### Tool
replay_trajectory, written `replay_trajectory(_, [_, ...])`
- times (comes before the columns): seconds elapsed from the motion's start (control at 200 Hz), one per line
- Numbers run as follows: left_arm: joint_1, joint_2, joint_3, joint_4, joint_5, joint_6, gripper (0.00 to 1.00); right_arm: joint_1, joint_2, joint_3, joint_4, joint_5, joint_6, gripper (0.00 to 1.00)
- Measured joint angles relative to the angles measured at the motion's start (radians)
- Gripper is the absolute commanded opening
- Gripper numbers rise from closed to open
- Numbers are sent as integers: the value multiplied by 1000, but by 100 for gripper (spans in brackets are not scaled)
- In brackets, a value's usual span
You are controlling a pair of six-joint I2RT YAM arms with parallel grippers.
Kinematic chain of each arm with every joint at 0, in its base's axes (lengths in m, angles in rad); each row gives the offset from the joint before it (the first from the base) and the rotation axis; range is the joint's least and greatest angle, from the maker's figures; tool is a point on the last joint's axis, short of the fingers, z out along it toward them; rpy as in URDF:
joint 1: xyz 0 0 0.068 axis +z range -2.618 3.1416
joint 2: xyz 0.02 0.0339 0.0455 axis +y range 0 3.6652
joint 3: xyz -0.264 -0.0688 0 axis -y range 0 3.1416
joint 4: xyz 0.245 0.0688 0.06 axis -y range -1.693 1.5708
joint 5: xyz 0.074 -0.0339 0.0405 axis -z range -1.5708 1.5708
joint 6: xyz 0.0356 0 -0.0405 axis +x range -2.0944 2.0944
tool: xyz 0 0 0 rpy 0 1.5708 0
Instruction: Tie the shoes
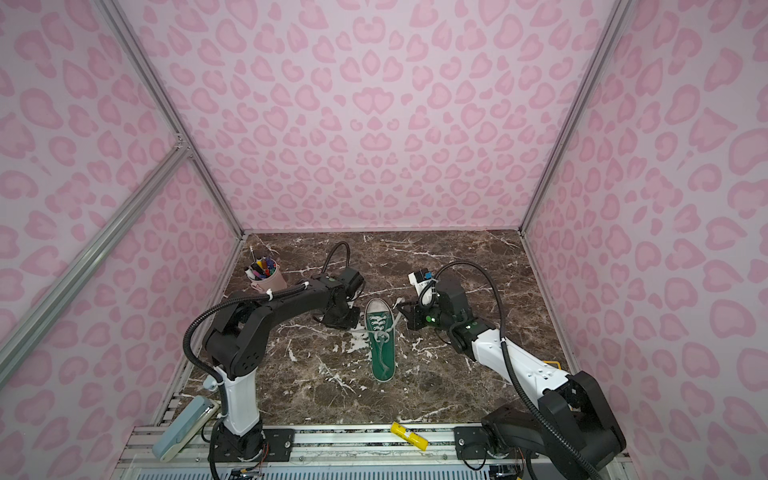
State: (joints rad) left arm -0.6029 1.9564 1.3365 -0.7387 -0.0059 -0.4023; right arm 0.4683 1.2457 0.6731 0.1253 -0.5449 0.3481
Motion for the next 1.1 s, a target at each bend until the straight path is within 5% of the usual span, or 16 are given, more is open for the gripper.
replay_trajectory(0.28, [1, -99, 0, -64, -69, 5, 3, -55, -90, -45, -26, 52, 19, 2])
replay_trajectory(0.77, [6, -334, -98, -214, -146, 3, 3, -343, -424, -196, -229, 264, 90, 4])
replay_trajectory(1.1, [36, -395, -181, -231, -159, -1, 3, -444, -493, -313, -264, 302, 193, 4])
